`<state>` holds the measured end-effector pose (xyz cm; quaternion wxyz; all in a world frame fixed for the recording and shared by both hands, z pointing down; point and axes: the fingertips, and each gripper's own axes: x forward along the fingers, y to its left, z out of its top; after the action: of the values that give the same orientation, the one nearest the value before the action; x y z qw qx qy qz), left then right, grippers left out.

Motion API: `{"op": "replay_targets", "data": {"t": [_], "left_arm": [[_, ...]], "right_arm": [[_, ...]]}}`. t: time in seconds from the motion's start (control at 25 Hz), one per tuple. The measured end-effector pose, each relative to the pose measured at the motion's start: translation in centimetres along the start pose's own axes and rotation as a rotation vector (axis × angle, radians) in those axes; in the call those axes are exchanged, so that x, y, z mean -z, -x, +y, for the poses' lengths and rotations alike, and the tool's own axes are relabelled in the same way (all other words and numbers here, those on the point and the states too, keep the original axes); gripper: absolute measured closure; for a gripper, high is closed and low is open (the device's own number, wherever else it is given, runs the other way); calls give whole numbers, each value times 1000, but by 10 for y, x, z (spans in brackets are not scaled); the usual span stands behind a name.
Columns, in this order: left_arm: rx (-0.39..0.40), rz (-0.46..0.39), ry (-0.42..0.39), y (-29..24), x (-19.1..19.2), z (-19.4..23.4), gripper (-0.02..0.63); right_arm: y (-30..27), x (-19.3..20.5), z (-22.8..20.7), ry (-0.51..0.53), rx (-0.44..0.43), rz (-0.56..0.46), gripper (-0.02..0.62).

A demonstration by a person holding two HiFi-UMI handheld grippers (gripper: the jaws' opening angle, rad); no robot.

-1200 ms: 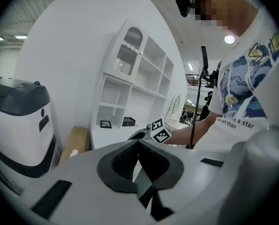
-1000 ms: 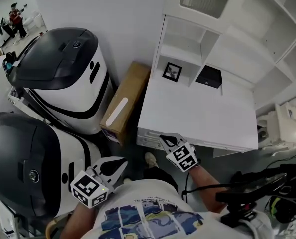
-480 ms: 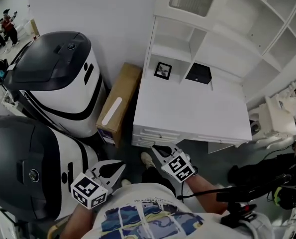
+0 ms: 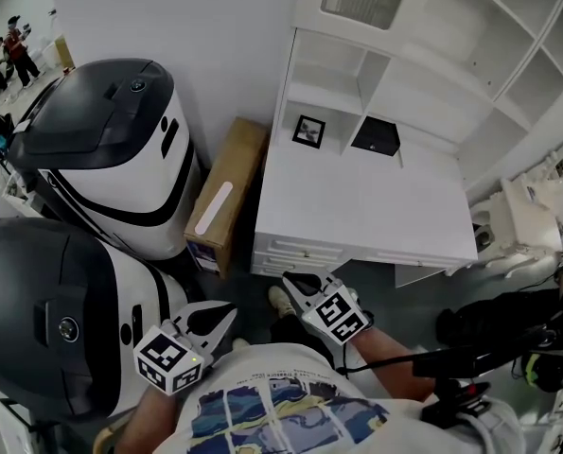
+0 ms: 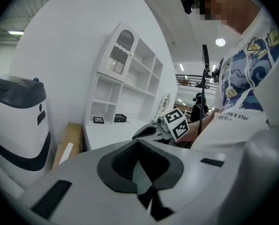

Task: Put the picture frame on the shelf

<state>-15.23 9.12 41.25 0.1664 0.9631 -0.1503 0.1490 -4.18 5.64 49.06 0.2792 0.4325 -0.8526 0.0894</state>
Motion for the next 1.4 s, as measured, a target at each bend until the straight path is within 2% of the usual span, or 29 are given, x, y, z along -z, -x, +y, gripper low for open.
{"op": "replay_targets", "data": {"t": [0.84,1.4], "left_arm": [[-34,-15,29,14,4,6,592],[-17,-11,32,4,0,6,594]], "right_arm": [[-14,-7,19,44,-55,7,571],[-11,-7,12,34,-46,1,571]]}}
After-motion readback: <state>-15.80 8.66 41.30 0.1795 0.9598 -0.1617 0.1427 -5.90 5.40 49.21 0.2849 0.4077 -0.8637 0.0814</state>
